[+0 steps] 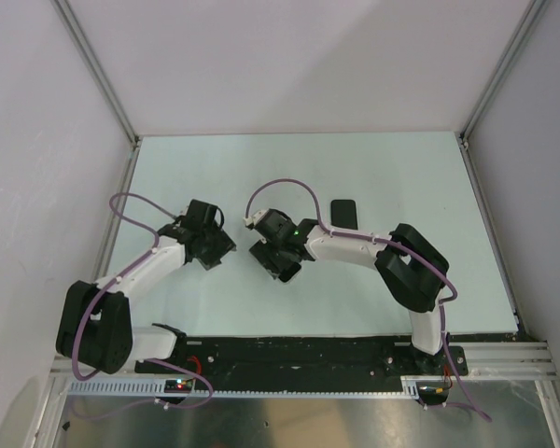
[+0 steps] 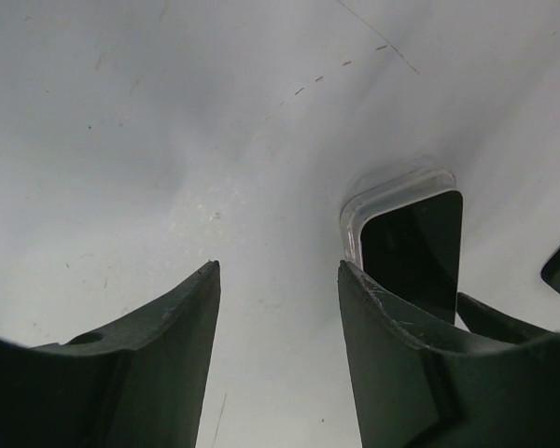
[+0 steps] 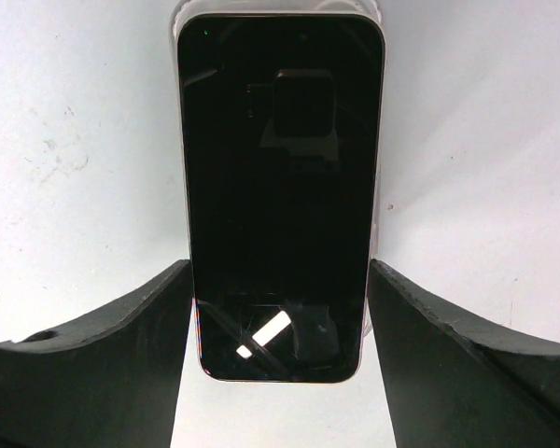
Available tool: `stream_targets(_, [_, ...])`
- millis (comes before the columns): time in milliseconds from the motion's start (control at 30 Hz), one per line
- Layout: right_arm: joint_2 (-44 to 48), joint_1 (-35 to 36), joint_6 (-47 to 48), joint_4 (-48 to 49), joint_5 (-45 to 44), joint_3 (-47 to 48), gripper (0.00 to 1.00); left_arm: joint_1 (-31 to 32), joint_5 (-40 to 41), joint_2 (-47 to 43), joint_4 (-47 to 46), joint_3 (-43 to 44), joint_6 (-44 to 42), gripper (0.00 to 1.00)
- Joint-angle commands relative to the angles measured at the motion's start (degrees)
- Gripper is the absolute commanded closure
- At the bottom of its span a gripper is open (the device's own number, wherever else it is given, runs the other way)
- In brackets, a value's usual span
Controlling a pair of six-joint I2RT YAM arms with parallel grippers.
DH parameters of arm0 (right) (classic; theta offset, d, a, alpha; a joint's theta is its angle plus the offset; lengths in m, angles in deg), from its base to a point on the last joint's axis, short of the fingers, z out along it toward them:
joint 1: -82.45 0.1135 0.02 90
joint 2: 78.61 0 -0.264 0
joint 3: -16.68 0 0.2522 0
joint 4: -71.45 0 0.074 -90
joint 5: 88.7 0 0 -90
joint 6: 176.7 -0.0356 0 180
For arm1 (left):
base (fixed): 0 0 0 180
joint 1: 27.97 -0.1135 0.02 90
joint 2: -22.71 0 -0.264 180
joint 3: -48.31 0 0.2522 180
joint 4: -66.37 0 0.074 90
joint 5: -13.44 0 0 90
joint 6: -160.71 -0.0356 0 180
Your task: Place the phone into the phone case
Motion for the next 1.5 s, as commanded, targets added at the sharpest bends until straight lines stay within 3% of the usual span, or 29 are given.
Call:
stream_targets(0, [0.7,0.4,-1.9,-0.4,-0.4,2.8,0.29,-0.4,0.0,1.0,-0.3,2.8,-0.8,0.42])
stream_targets(200, [0.8,-0.1,-1.4,0.8,-0.9,2.8,0.17,-0.2,0.2,3.9,-0.3,4.9,-0.7,0.42])
stream_targets(400, [1.9,-1.5,-1.3,1.9,0.8,3.7,0.12,-0.1,-0.1,7.2,-0.3,7.8,-1.3,0.43])
stream_targets(633, [9.1,-4.7,-9.0,2.0,0.0,0.0,0.15,0.8,-1.8,15.0,-0.3,15.5,-5.9,0.50])
stream_targets(967, [24.9,-8.2,-21.6,4.2,0.2,-17.7,0.23,5.3,-2.6,24.4,-0.3,20.3,-8.9,0.62])
stream_targets(1467, [28.0,-9.4,-23.1,5.2,-0.2,-23.0,0.24,6.7,-0.8,25.1,-0.3,19.4,-7.8,0.65])
